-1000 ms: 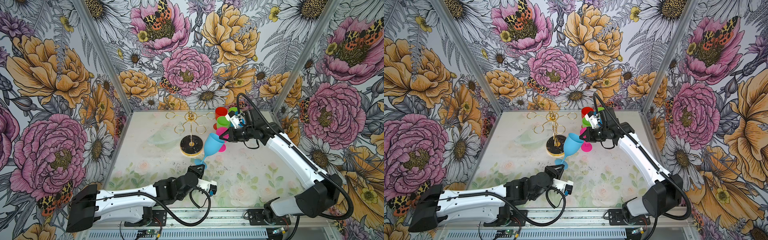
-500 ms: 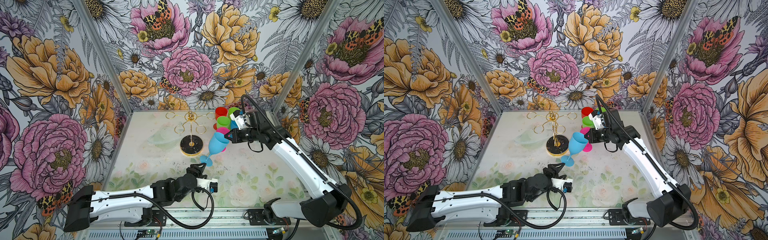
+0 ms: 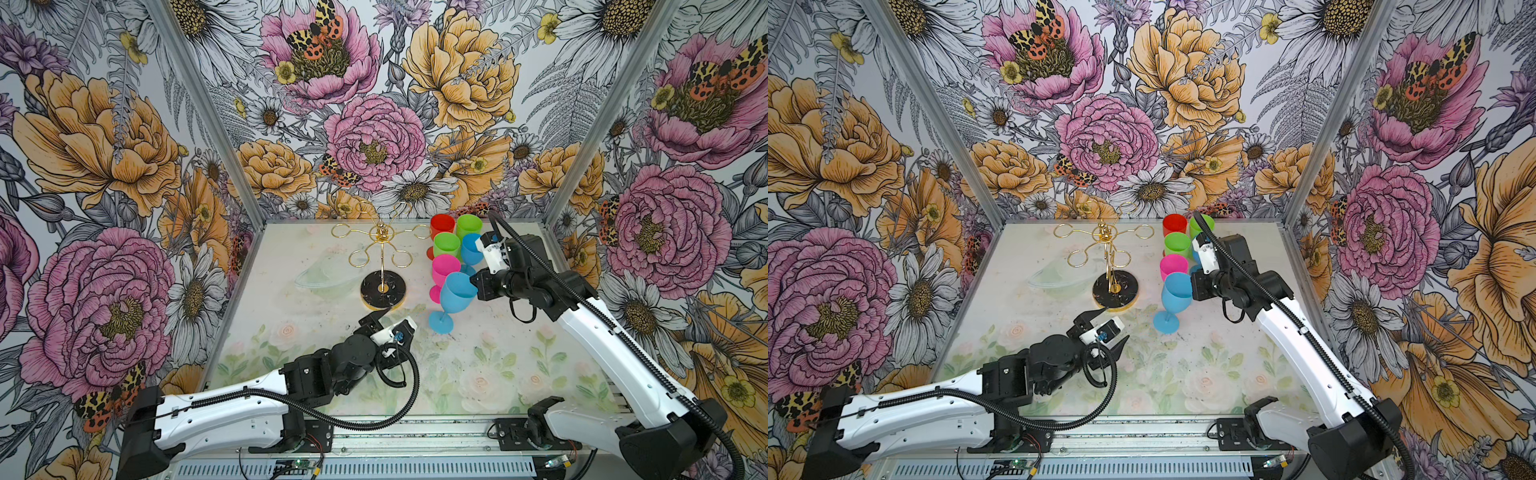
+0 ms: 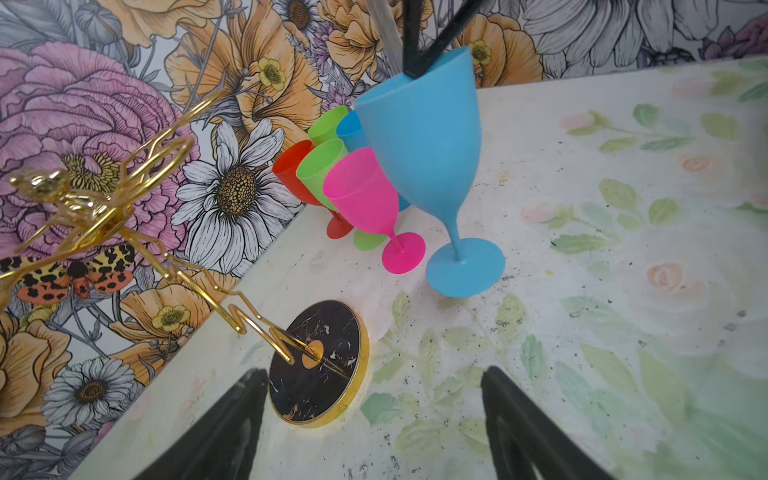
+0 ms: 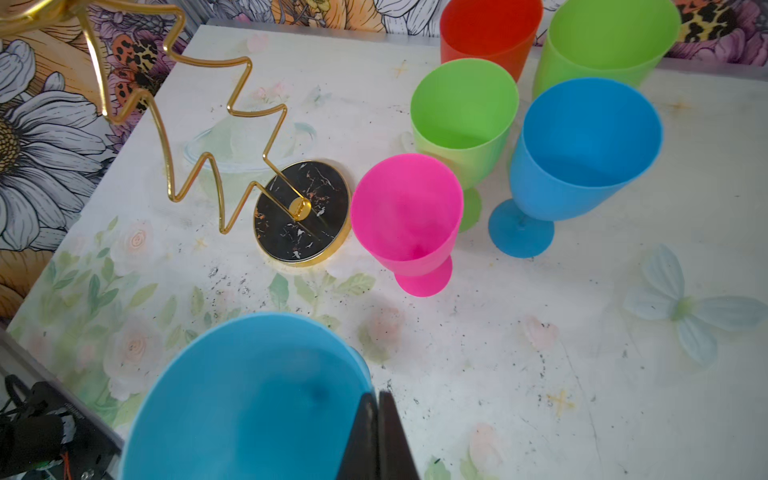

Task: Take the wine glass off the wine glass rack
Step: 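Lower the light-blue glass upright beside the blue glass while the left arm draws back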

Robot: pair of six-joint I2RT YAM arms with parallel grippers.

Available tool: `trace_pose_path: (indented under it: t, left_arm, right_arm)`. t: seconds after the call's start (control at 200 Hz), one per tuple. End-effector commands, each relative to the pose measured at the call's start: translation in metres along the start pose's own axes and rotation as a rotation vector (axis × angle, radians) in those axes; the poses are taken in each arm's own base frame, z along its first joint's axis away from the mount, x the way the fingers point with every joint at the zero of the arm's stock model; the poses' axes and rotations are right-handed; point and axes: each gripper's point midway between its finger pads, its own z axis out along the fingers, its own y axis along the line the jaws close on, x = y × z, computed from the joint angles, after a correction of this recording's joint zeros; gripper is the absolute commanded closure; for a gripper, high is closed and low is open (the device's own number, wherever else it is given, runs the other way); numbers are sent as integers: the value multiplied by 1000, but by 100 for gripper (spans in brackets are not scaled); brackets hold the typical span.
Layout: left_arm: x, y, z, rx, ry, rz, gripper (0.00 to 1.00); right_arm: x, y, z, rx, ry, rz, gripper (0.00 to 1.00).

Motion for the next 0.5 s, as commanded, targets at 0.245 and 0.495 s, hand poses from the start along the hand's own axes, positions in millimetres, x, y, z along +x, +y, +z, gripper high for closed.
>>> trace_pose_path:
  t: [0.245,0.495]
  left_arm:
    - [40,39,-5,-85,50,-315,16]
    - [67,72,-7,-201,108,-435,16]
  right_arm:
    - [7,-55,-6,305,-55,-6,100]
    - [5,-73,4,367,-104,24,100]
